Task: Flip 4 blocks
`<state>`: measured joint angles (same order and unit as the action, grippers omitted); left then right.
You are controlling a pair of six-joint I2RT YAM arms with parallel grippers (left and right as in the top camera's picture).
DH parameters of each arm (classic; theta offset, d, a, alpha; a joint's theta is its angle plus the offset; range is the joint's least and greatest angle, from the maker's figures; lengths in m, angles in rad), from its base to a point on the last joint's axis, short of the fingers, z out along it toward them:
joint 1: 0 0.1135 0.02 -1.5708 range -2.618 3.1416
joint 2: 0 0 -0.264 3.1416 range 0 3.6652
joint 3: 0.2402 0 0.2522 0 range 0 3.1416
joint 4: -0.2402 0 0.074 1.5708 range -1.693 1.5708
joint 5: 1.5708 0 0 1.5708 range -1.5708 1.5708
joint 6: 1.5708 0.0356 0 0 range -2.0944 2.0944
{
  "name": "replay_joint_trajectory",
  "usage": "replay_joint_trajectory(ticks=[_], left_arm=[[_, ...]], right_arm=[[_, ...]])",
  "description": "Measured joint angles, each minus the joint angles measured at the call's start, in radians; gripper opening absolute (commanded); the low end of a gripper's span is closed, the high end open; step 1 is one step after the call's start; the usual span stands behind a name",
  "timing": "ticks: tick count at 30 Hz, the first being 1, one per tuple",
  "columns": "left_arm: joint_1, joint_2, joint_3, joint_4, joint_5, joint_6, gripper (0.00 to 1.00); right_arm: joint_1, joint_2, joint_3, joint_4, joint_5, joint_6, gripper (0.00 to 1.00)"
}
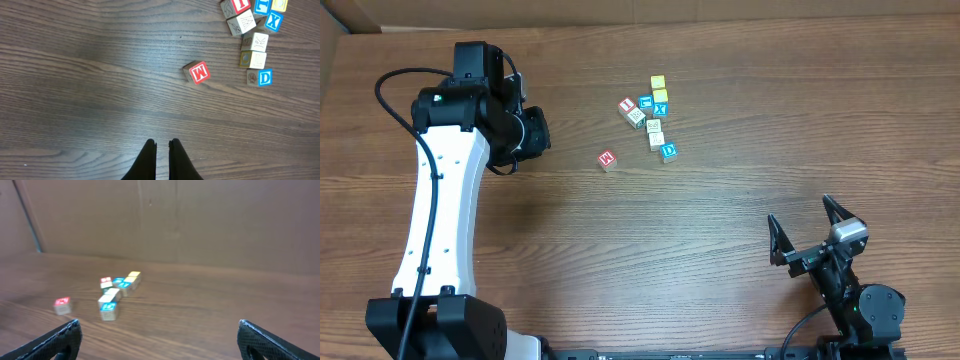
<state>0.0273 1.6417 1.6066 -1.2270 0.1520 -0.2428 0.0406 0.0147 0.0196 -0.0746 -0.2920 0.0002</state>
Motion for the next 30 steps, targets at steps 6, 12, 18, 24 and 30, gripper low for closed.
replay_joint_trajectory(ticks=[6,12,18,24,30], left_arm=[[0.000,0.000,0.000,0.000,0.001,0.004,0.90],[0.000,0.000,0.000,-0.006,0.001,0.004,0.74],[0.000,0.000,0.002,-0.034,0.003,0.005,0.04],[0.000,0.000,0.003,-0.050,0.002,0.006,0.04],[0.000,0.000,0.000,-0.024,0.004,0.005,0.18]], right_arm=[[0.000,0.051,0.174,-0.133,-0.045,0.059,1.00],[0.000,0.314,0.620,-0.413,-0.061,0.077,1.00],[0.000,0.700,1.122,-0.862,-0.067,0.079,1.00],[0.000,1.076,1.493,-1.112,-0.134,0.084,1.00],[0.008,1.328,1.546,-1.105,-0.309,0.100,0.68]])
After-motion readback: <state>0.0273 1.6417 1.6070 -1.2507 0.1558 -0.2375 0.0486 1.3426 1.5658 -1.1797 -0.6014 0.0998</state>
